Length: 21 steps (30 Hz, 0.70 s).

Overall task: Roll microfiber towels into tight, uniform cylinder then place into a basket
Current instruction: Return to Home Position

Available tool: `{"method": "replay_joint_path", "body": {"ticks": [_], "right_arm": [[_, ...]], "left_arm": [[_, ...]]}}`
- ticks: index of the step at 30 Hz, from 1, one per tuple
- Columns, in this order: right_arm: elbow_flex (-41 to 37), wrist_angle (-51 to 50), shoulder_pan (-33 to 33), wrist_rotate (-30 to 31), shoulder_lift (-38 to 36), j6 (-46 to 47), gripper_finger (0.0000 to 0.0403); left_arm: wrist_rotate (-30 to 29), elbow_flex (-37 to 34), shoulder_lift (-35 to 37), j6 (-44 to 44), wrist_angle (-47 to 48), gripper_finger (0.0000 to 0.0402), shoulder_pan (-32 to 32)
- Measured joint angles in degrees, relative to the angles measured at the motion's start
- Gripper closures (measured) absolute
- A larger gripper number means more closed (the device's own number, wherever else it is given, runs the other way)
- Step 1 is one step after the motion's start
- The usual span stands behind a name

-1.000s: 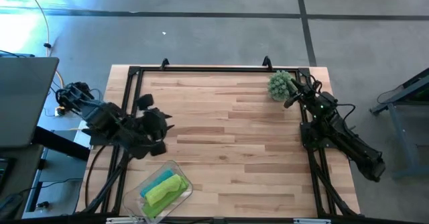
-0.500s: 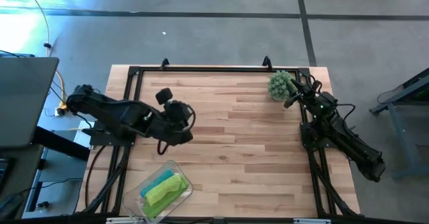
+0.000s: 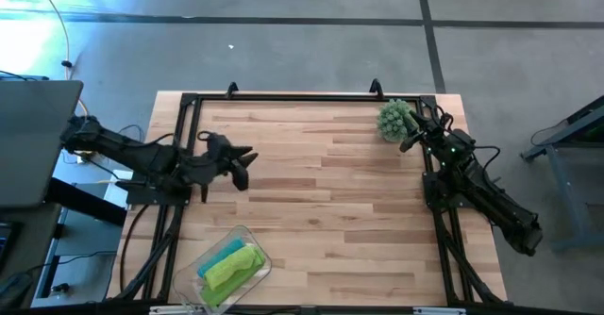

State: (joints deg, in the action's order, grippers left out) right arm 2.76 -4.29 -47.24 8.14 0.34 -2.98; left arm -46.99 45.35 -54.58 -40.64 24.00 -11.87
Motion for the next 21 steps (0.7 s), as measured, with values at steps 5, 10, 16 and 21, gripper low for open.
{"method": "replay_joint_path", "body": {"ticks": [5,10,16,21], "right_arm": [[0.0,0.0,0.0,0.0,0.0,0.0,0.0277],[0.0,0.0,0.0,0.0,0.0,0.0,0.0277],[0.0,0.0,0.0,0.0,0.0,0.0,0.0277],[0.0,0.0,0.0,0.0,0.0,0.0,0.0277]], "left_arm": [[0.1,-15.7,9.4,-11.3,-14.7,0.0277,0.3],[0.4,-27.6,15.8,-14.5,-27.3,0.0277,0.3],[0.6,-38.7,19.1,-14.7,-43.9,0.0277,0.2],[4.0,-42.7,19.4,-14.4,-45.1,0.0277,0.1]]}}
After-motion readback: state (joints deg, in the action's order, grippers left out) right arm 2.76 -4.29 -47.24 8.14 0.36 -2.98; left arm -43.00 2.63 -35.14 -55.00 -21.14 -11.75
